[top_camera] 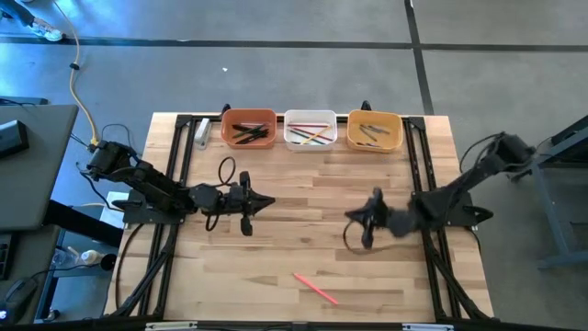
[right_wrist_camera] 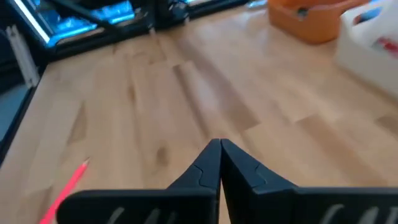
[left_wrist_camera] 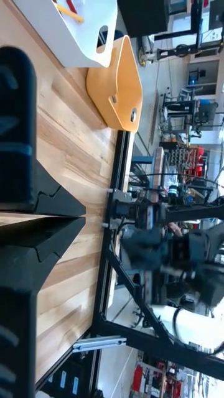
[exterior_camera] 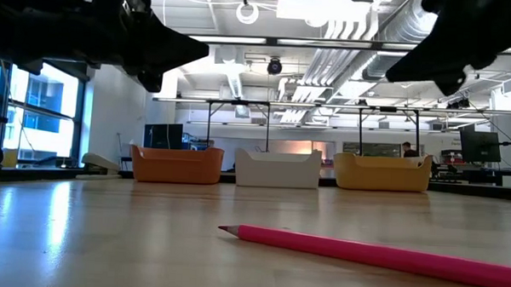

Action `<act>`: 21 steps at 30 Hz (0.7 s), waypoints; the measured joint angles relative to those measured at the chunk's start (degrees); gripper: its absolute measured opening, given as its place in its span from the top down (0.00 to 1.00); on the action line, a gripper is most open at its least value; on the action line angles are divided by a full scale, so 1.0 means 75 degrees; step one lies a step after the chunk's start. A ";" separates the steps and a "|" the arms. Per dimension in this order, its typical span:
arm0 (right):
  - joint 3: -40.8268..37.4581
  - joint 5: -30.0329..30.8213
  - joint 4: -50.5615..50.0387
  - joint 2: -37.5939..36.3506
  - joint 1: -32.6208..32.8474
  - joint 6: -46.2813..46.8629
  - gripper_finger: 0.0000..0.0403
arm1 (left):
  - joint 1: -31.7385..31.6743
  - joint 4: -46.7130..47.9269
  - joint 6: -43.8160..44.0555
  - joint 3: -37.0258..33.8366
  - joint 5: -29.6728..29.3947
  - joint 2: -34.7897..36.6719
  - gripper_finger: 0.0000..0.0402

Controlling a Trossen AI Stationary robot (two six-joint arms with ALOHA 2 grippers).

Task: Sort crayons/erasers/pens/pencils in bins
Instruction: Put the pink pencil into the yellow bin

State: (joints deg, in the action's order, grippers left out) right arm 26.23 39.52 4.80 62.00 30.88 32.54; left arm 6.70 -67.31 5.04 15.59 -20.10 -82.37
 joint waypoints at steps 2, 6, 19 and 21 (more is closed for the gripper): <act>0.0419 0.0239 -0.0234 0.0658 0.0467 0.0491 1.00 | 0.0000 -0.0002 -0.0018 0.0000 0.0000 0.0000 0.99; 0.1471 0.0227 -0.0754 0.2074 0.1052 0.1337 1.00 | 0.0001 -0.0020 -0.0018 0.0000 0.0000 0.0000 0.99; 0.4850 -0.1699 -0.3014 0.5664 0.1958 0.3942 1.00 | 0.0003 -0.0020 -0.0026 0.0000 0.0001 0.0000 0.99; 0.5345 -0.1988 -0.3472 0.6054 0.2002 0.4131 1.00 | 0.0003 -0.0020 0.0031 0.0000 0.0003 0.0000 0.99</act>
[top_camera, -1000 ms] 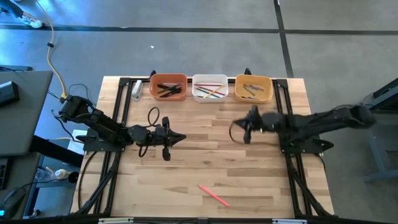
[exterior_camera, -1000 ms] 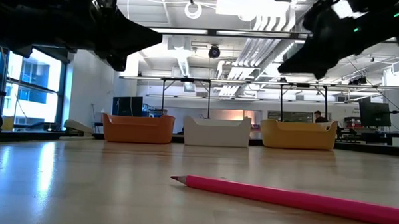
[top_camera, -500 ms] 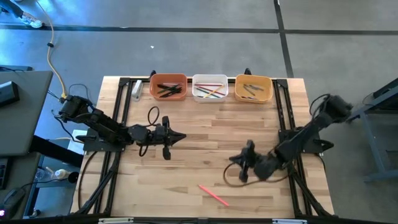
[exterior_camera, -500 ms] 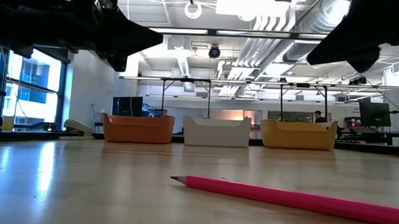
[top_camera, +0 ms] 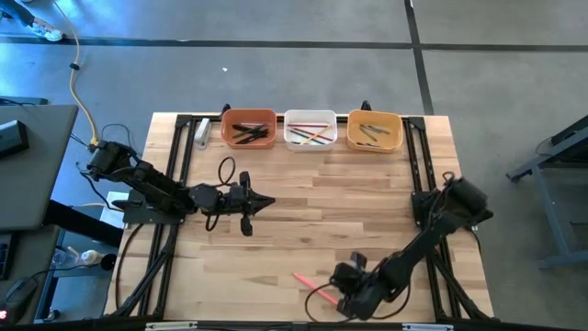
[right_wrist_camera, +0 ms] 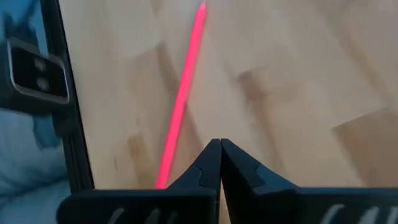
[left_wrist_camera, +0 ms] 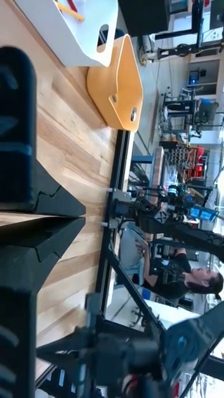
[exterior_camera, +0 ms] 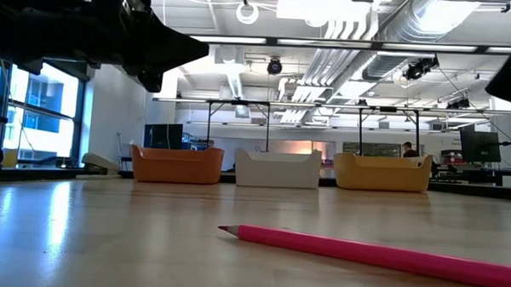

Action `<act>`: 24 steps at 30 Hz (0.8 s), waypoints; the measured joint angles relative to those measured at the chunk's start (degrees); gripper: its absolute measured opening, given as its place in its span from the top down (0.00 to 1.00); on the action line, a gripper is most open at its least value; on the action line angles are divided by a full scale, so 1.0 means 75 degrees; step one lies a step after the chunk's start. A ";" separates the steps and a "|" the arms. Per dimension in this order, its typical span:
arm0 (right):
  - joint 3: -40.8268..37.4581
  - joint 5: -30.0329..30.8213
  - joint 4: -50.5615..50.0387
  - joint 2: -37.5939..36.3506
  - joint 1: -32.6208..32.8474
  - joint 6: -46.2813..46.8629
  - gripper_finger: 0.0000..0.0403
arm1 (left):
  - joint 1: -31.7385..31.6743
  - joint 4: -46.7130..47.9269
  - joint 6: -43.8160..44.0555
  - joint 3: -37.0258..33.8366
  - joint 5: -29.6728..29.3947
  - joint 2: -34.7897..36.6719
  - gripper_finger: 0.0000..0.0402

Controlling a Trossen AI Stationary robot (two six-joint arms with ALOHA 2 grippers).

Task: Sort crayons/erasers/pens/pencils in bins
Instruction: Put the pink pencil into the yellow bin

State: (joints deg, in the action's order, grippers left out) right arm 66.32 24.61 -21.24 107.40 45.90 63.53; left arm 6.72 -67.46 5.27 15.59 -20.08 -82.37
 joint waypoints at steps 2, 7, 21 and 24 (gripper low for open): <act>0.0441 -0.0262 -0.0336 0.0341 0.0057 0.0015 0.98 | 0.0000 0.0003 0.0043 0.0000 0.0000 0.0000 0.99; 0.1357 -0.0539 -0.0840 0.0946 0.0118 -0.0014 0.84 | 0.0000 0.0006 0.0066 0.0000 0.0000 0.0000 0.99; 0.2038 -0.0664 -0.1362 0.1896 0.0195 -0.0118 0.66 | 0.0006 0.0019 0.0282 0.0000 0.0021 0.0000 0.99; 0.2050 -0.0647 -0.1562 0.1967 0.0193 -0.0123 0.70 | 0.0009 0.0020 0.0489 0.0001 0.0052 0.0000 0.99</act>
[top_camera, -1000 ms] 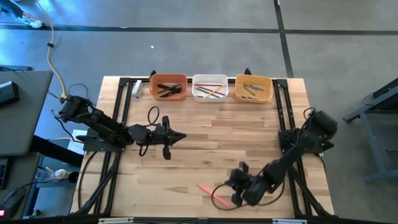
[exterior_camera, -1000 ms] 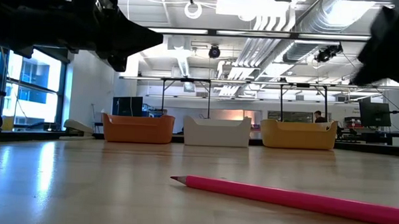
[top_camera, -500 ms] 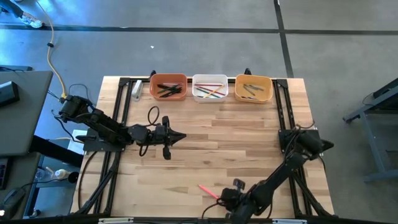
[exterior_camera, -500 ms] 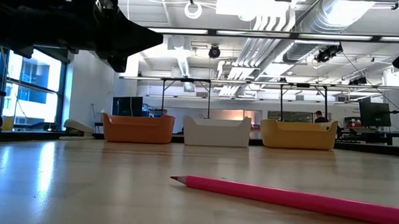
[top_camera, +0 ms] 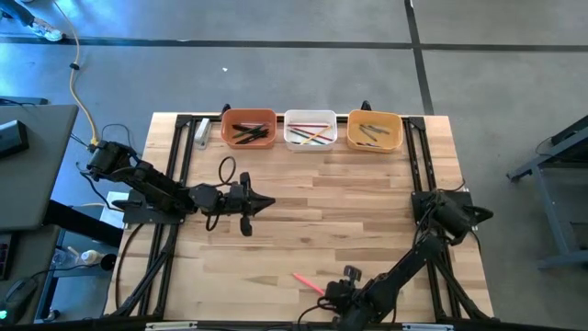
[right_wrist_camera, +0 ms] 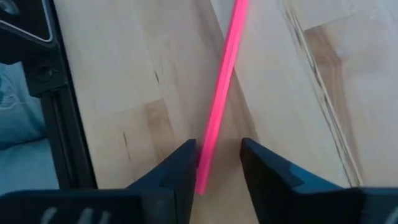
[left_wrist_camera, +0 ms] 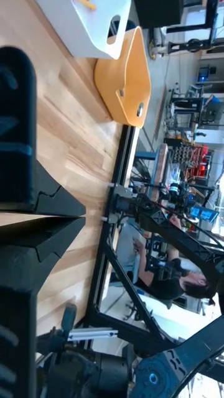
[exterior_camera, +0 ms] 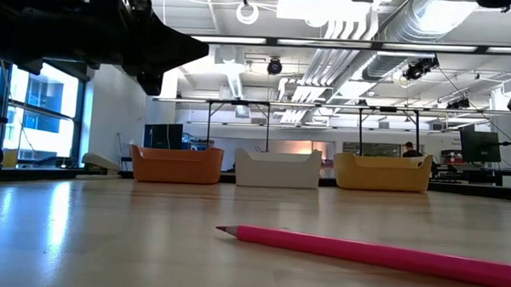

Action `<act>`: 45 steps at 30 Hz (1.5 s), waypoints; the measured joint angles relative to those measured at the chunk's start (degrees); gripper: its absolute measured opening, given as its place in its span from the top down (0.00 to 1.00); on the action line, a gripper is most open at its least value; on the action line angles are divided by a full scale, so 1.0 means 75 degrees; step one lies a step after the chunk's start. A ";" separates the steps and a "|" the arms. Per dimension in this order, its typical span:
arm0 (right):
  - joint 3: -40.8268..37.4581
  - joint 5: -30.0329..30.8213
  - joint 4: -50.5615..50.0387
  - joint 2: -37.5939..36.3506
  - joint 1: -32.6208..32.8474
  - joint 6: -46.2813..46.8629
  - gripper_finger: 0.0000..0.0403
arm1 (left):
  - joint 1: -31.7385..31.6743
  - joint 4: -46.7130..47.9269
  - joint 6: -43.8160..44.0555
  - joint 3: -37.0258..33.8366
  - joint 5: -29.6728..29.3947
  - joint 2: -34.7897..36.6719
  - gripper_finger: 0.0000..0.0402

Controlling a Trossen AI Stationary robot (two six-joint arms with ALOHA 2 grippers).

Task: Sort crayons/erasers/pens/pencils in bins
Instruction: Put the pink pencil into the yellow bin

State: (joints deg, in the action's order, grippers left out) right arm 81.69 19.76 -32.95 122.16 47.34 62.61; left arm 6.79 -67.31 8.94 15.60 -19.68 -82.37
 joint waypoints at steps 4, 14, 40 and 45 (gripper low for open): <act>-0.0006 0.0014 -0.0237 0.0013 -0.0008 0.0012 0.80 | 0.0008 0.0000 0.0126 -0.0001 0.0003 0.0000 0.99; -0.0023 -0.0152 -0.0639 -0.0067 -0.0264 -0.0578 0.92 | 0.0008 0.0000 0.0183 0.0000 0.0003 0.0000 0.99; -0.0076 0.2231 -0.5398 -0.1975 -0.2716 -0.2269 0.98 | 0.0011 0.0007 -0.0233 0.0002 -0.0143 0.0341 0.99; -0.0073 0.2781 -0.5357 -0.2407 -0.4364 -0.4668 0.98 | 0.0011 0.0155 -0.0478 0.0002 -0.0146 0.0631 0.99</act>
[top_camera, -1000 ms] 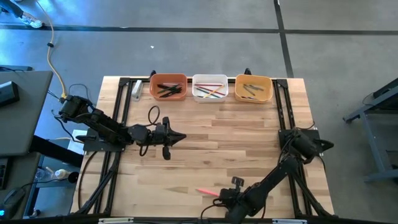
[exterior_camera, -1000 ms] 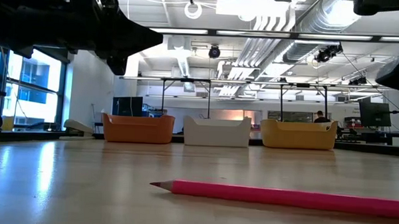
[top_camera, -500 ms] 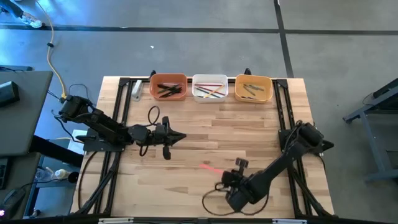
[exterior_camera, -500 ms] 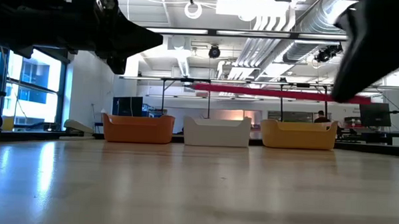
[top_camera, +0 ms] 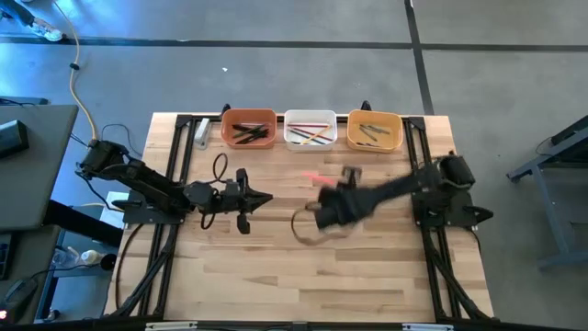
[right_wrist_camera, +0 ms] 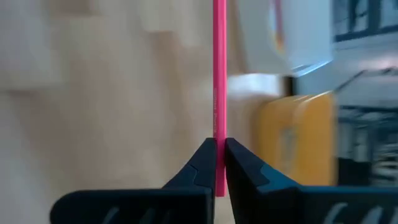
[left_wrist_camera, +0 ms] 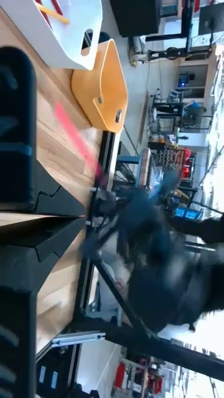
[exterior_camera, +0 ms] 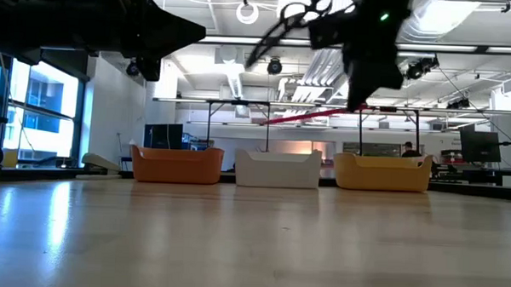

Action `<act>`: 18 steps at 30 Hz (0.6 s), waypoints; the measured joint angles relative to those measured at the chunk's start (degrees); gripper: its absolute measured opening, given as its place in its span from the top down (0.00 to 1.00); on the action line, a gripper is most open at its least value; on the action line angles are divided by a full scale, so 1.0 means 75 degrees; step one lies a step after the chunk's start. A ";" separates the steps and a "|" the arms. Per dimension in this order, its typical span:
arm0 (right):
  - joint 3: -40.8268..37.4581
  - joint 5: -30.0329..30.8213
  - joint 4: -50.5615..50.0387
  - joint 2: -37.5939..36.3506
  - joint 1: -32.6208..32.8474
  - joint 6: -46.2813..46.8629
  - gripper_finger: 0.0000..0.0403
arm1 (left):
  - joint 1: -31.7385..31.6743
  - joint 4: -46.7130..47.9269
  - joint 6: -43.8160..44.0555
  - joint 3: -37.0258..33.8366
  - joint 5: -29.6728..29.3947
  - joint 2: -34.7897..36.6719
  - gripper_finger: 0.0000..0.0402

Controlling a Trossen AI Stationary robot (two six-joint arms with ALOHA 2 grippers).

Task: Sort crayons/erasers/pens/pencils in bins
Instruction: Put the pink pencil into the yellow bin

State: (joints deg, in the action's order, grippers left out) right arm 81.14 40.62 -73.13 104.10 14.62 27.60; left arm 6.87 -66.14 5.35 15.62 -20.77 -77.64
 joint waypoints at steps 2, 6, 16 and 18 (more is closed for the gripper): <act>0.0005 0.0169 0.0092 -0.0126 -0.0752 -0.1323 0.98 | 0.0000 0.0148 -0.0004 -0.0002 0.0003 0.0088 0.99; 0.0009 0.0143 0.1096 -0.0182 -0.2331 -0.3849 0.98 | 0.0000 0.0288 -0.0060 -0.0006 0.0003 0.0202 0.99; 0.0009 -0.2679 0.4236 -0.0176 -0.5588 -0.6946 0.98 | 0.0000 0.0682 0.0121 -0.0006 0.0003 0.0214 0.99; 0.0013 -0.3337 0.4537 -0.0104 -0.5954 -0.6896 0.98 | -0.0026 0.0696 0.0126 -0.0006 0.0003 0.0214 0.99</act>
State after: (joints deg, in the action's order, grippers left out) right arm 81.24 15.59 -39.10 103.33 -30.04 -24.12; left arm 6.68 -60.92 6.30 15.57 -20.75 -76.03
